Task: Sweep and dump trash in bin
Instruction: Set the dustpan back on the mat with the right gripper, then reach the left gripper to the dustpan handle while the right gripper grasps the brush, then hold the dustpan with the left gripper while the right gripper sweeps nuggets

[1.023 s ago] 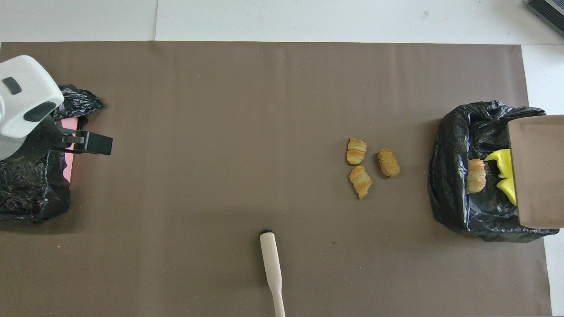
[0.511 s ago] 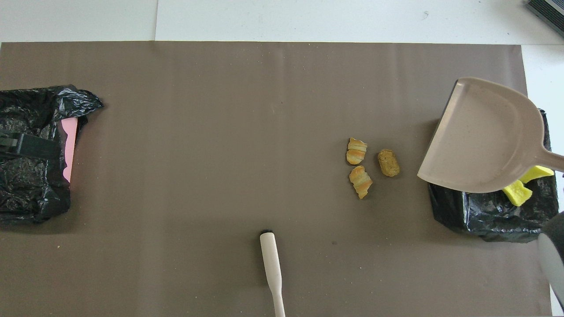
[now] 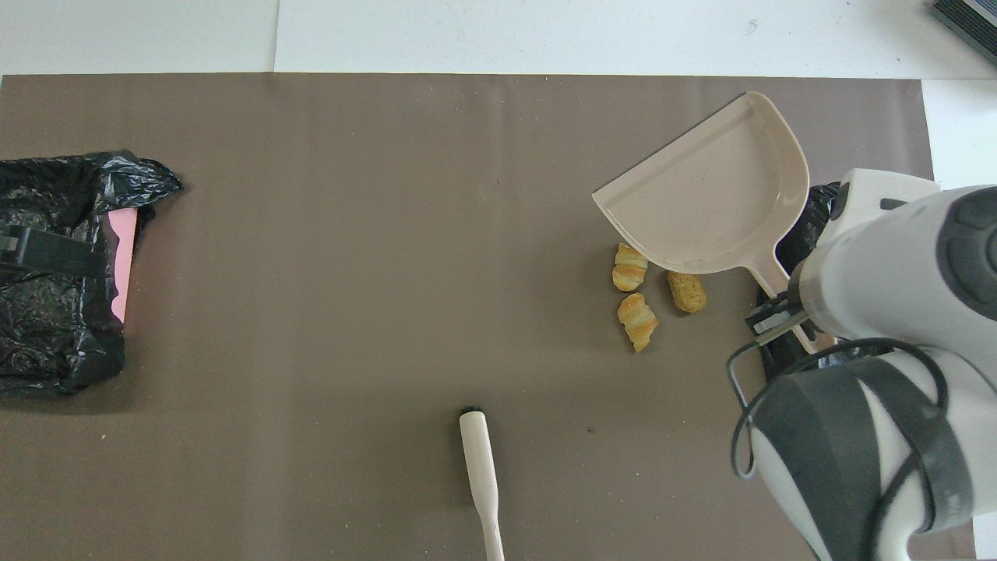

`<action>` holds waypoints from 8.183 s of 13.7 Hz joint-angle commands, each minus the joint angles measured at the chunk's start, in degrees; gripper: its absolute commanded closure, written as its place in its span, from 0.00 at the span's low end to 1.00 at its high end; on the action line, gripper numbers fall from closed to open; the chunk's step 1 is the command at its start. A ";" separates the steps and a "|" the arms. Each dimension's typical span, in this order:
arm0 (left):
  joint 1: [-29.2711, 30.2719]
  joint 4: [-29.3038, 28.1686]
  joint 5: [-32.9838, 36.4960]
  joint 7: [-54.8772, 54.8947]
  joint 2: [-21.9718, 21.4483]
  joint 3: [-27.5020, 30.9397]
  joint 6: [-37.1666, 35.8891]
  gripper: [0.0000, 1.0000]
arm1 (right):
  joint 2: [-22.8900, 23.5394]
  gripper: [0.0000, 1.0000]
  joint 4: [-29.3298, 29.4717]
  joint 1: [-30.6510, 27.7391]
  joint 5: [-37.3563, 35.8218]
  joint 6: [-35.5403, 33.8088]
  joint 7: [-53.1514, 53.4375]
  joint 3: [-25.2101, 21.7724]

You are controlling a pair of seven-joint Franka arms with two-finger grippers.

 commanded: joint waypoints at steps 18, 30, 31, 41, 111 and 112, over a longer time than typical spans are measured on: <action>1.01 0.93 -0.50 -1.53 -0.64 -1.48 -5.50 0.00 | 39.56 1.00 24.19 24.67 5.75 19.38 48.51 -0.21; 1.01 0.58 -0.59 -1.53 -0.55 -1.48 -1.56 0.00 | 23.60 0.00 9.64 24.58 5.21 14.90 47.99 -0.04; 1.01 0.67 -0.51 -1.53 -0.38 -1.48 -0.94 0.00 | 19.47 0.00 5.43 24.58 7.39 14.63 47.55 0.05; -9.70 -3.71 -0.42 -11.97 6.74 -1.66 12.93 0.00 | -2.80 0.00 -28.16 36.25 25.86 21.29 42.44 0.05; -28.70 -41.08 8.90 30.37 4.98 -1.48 38.18 1.00 | 12.22 1.00 -11.76 9.19 45.80 12.17 15.91 1.37; -28.61 -41.08 8.90 30.37 4.98 -1.48 38.35 1.00 | 12.22 1.00 -10.97 9.20 46.86 11.65 15.99 1.37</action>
